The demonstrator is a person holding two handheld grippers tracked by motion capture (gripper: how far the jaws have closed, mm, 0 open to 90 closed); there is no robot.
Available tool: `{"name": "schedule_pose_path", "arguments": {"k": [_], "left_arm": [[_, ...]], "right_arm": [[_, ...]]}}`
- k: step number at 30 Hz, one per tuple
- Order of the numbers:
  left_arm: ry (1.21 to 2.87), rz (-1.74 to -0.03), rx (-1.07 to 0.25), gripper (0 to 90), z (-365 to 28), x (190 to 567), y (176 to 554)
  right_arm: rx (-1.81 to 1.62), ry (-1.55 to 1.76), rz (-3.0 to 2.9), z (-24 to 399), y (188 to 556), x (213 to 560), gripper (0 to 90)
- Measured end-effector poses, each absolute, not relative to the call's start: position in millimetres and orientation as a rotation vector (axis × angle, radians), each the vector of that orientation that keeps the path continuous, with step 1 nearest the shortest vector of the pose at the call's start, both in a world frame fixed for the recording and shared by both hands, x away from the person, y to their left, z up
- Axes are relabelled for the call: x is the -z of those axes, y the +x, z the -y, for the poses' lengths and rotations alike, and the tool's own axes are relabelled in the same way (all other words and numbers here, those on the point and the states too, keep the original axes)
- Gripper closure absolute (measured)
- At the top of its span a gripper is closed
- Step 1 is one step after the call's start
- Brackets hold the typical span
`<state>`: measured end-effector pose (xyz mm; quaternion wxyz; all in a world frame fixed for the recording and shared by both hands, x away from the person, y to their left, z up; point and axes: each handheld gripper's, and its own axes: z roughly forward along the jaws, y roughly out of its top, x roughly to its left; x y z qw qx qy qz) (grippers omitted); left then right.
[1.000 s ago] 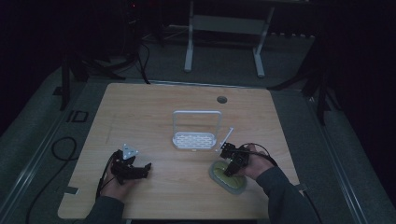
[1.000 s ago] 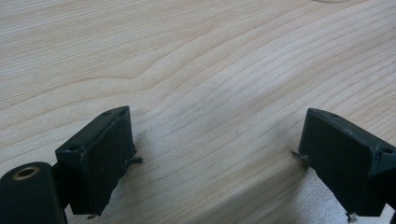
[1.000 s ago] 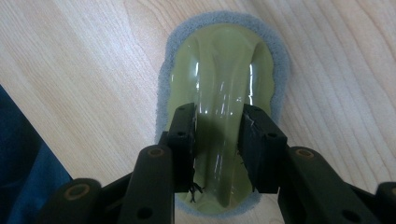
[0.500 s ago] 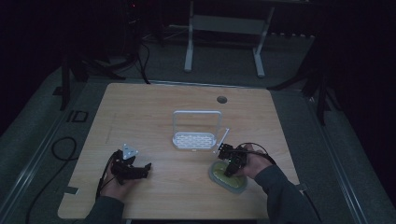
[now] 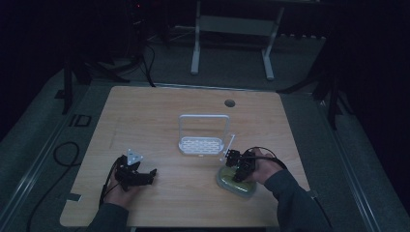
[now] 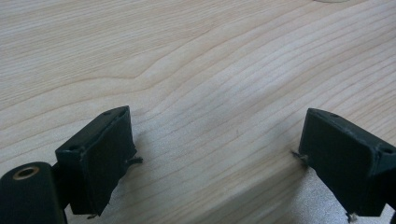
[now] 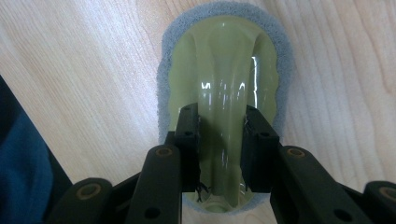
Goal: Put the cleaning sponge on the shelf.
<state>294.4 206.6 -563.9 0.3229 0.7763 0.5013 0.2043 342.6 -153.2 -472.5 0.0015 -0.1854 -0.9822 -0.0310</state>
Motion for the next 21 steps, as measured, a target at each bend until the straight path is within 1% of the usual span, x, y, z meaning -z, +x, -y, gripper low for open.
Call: {"name": "schedule_pose_path", "arguments": {"k": [21], "left_arm": [[2.036,-1.318,-0.536,10.3,-206.4,564.0,294.3]], "right_arm": [[0.142,-0.488,3.179,147.2,347.6,464.5,71.4]]}}
